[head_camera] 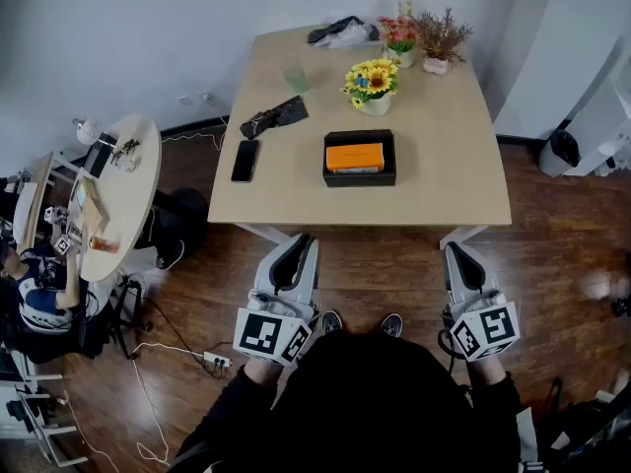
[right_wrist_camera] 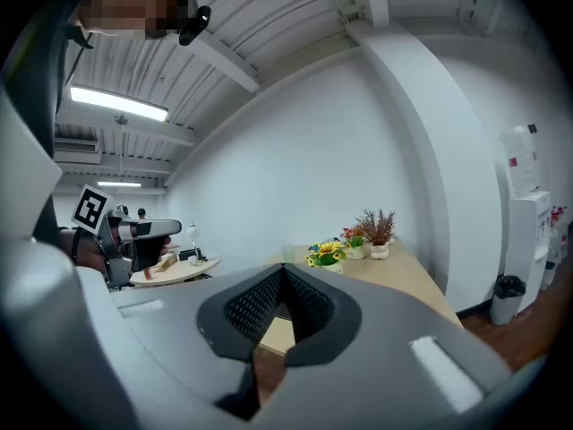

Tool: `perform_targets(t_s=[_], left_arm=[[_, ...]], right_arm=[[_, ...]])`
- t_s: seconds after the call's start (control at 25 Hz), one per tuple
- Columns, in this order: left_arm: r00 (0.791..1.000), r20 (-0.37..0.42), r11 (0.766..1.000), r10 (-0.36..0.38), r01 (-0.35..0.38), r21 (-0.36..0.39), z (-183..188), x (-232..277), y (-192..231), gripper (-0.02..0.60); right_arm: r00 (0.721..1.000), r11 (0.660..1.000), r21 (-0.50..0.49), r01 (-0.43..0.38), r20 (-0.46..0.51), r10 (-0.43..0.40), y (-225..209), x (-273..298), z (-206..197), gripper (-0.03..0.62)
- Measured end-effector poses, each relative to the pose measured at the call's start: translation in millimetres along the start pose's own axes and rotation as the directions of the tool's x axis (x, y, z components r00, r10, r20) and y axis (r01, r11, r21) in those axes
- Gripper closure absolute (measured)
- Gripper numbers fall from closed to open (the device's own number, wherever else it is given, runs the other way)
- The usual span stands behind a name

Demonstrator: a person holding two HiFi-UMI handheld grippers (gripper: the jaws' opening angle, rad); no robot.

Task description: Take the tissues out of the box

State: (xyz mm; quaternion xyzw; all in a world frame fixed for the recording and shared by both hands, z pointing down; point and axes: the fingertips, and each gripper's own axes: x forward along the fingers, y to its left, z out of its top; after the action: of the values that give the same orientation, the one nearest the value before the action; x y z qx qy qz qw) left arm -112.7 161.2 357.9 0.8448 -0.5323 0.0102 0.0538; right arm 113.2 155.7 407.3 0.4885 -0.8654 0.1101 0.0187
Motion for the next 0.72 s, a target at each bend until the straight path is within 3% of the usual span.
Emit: perform_targets(t_s=[0.2,0.36,0.52,0.72], left_arm=[[1.000,-0.015,0.999,0.003,-0.002,0.034,7,25,-15,0.537],[0.998,-0.052,0.994,-0.020,0.025,0.105,11,41,-12,0.456],[0.995,-0.095,0.983,-0.041,0.057,0.173,3,59,8,0.394],[0.974,-0.192,0.978,-0.120,0.149,0.144,-36,109,44,0.319]], right_arm=[[0.999,0.999,-0.027,-0.046,-0.003,0.046,-20,12,9,0.592],[0.996,0.994,-0.065,-0.091,-0.012,0.090,-26,39,15,0.525],[0.994,0.989,-0.101,-0.105,-0.033,0.102,-26,72,11,0.516],[0.985,0.982,-0.142,-0.124,-0.139,0.104,-26,127,-11,0.434]])
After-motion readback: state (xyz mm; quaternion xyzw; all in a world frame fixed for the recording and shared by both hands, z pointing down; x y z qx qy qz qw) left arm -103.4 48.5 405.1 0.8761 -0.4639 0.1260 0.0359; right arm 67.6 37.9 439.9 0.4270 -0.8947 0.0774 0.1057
